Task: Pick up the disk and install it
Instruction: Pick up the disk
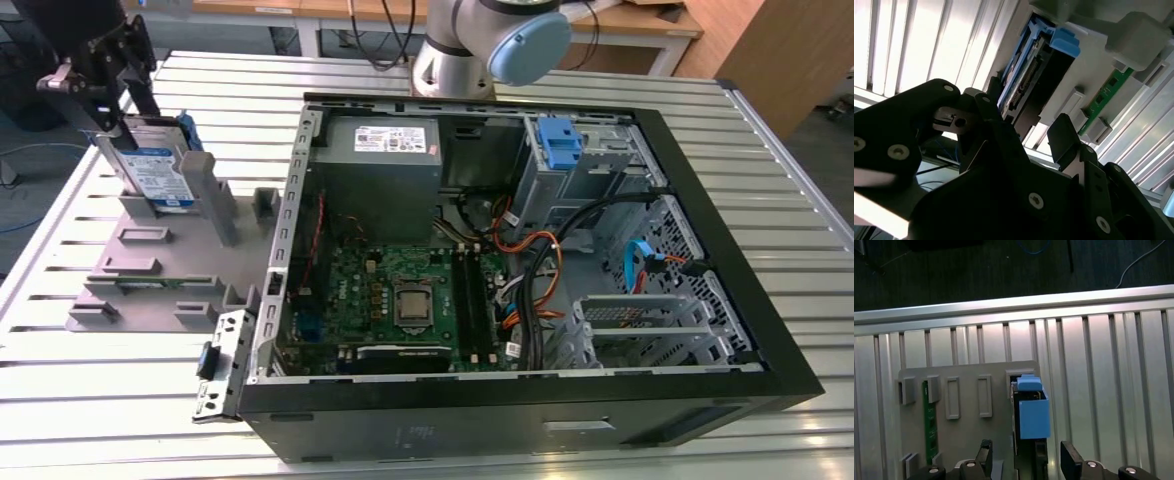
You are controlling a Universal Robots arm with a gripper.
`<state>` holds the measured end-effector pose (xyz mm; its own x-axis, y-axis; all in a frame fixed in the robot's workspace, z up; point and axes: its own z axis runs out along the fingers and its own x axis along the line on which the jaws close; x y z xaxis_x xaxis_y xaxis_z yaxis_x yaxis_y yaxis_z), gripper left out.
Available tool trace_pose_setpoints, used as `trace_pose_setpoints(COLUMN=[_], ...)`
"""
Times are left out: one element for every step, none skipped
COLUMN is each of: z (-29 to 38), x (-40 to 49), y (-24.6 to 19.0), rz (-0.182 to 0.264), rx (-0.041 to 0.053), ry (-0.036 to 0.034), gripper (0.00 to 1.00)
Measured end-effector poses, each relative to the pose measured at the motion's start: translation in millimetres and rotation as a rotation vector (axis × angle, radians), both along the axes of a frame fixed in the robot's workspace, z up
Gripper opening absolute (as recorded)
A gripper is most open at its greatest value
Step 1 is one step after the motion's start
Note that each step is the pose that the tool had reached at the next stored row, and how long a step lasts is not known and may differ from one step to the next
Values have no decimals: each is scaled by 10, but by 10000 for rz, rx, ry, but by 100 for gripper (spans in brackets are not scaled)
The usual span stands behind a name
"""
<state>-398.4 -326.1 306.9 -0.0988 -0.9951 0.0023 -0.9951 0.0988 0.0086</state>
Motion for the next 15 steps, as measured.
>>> trace_pose_setpoints(z=[-9, -20, -31, -42, -51, -57, -59, -61, -63, -65, -67, -67, -67, -67, -68], x=[-8, -16, -20, -21, -21, -21, -22, -22, -22, -21, -21, -21, -21, -21, -20], y=[0, 0, -1, -1, -1, 0, 0, 0, 0, 0, 0, 0, 0, 0, 0], rz=[1, 3, 6, 14, 35, 81, 147, 218, 281, 357, 441, 507, 518, 519, 519], rx=[0, 1, 1, 2, 2, 2, 1, 0, 1, 2, 2, 2, 1, 1, 2], ry=[-9, -23, -36, -50, -62, -70, -69, -68, -69, -70, -70, -70, -70, -69, -71], gripper=[64, 64, 64, 64, 64, 64, 64, 64, 64, 64, 64, 64, 64, 64, 64])
